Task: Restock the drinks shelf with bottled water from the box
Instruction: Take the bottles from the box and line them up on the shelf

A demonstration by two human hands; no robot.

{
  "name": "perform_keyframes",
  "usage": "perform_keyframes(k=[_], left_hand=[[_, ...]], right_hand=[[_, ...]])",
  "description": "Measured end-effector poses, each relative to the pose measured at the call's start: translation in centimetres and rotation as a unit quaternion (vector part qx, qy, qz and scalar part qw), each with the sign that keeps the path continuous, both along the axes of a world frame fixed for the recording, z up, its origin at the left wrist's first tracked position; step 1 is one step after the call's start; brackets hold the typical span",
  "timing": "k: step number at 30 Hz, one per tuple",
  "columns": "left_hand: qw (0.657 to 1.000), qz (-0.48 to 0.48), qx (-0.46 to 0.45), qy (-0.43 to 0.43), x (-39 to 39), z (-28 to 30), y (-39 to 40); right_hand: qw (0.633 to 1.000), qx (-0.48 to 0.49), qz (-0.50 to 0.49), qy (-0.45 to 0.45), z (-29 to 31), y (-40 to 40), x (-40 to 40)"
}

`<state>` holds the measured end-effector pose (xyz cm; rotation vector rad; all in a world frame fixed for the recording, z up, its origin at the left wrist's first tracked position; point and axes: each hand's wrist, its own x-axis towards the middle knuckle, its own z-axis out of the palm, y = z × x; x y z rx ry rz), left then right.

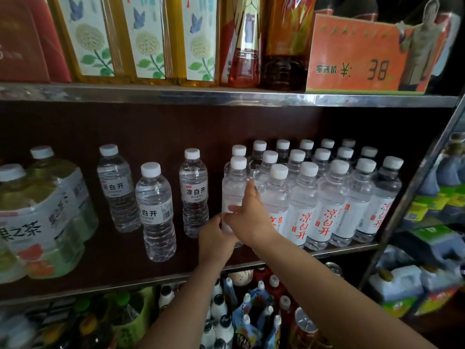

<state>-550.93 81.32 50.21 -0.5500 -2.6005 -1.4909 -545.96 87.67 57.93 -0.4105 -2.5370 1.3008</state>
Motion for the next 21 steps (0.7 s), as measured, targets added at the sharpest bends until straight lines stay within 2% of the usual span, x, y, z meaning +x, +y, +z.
perform_keyframes(k=[4, 8, 14, 18, 21], left_hand=[[1.0, 0.016, 0.01, -0.016, -1.4, -0.6, 1.3], [0.997, 0.007, 0.063, -0.037, -2.0, -0.3, 2.0], [0.99, -0.003, 0.118, -0.078, -1.4, -0.3, 1.7], [0.993, -0.014, 0.014, -0.119, -1.7, -1.4, -0.5], [0.971, -0.052, 0.099, -0.209, -1.2, -0.8, -3.5]], right_hand=[[0.999, -0.03, 0.012, 0.013, -1.1, 0.7, -0.5], [0.999, -0.026, 0.021, -0.019, -2.3, 1.1, -0.5], [0.999, 0.023, 0.011, -0.023, -2.6, 0.6, -0.5], [0.999, -0.05, -0.009, 0.02, -2.0, 0.1, 0.0], [0.989, -0.13, -0.051, 0.05, -1.0, -0.8, 0.5]])
